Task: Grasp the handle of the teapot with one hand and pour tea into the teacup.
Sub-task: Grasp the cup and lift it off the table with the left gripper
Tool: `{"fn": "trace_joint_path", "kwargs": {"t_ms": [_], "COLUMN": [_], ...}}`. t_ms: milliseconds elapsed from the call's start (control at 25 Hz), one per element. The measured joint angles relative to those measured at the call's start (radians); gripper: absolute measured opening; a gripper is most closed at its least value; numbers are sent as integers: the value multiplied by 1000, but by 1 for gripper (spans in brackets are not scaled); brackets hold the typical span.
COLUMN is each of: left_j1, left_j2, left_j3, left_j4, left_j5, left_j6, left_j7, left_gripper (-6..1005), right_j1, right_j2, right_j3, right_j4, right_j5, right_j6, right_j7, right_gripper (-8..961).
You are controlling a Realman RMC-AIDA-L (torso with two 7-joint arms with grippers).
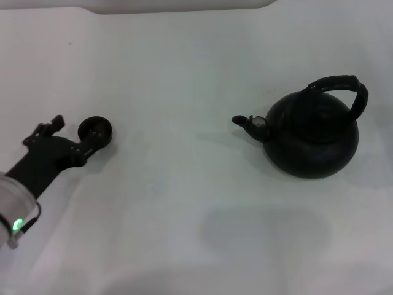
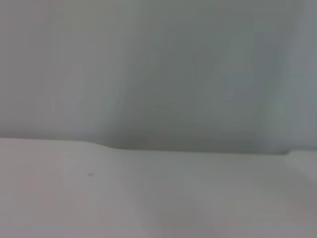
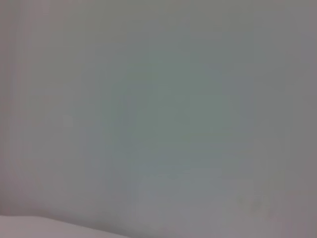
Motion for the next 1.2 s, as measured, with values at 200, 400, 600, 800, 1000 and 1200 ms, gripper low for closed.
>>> {"fn": "trace_joint_path", "kwargs": {"t_ms": [200,400,600,800,1000,1200], "left_j1": [3,1,0,-2,-16,-45], "left_j2": [2,8,9,9,11,14], "left_j3": [53,82,108,113,111,107], "left_j4": [-92,-149,-186,-191,-170,-139], "left_j5": [29,32,33,33,32,32], "left_j6": [116,210,277,284,289,292], "left_j7": [-24,-53,-56,-71,-98,-129], "left_gripper": [887,888,888,888,888,888], "right_j1": [-8,-11,-9,-2,1,3], "right_j2": [0,-1,-2,-4,-5,-6], "right_j3": [0,0,0,0,0,1], "right_j4": [0,-1,-1,-1,-1,0], "right_j5": [-1,-2,-2,-1,-1,-1], "right_j6": [0,0,0,1,1,-2], "right_j7": [0,0,-1,-2,-2,-3], "right_gripper": [794,794,794,794,793,793]}}
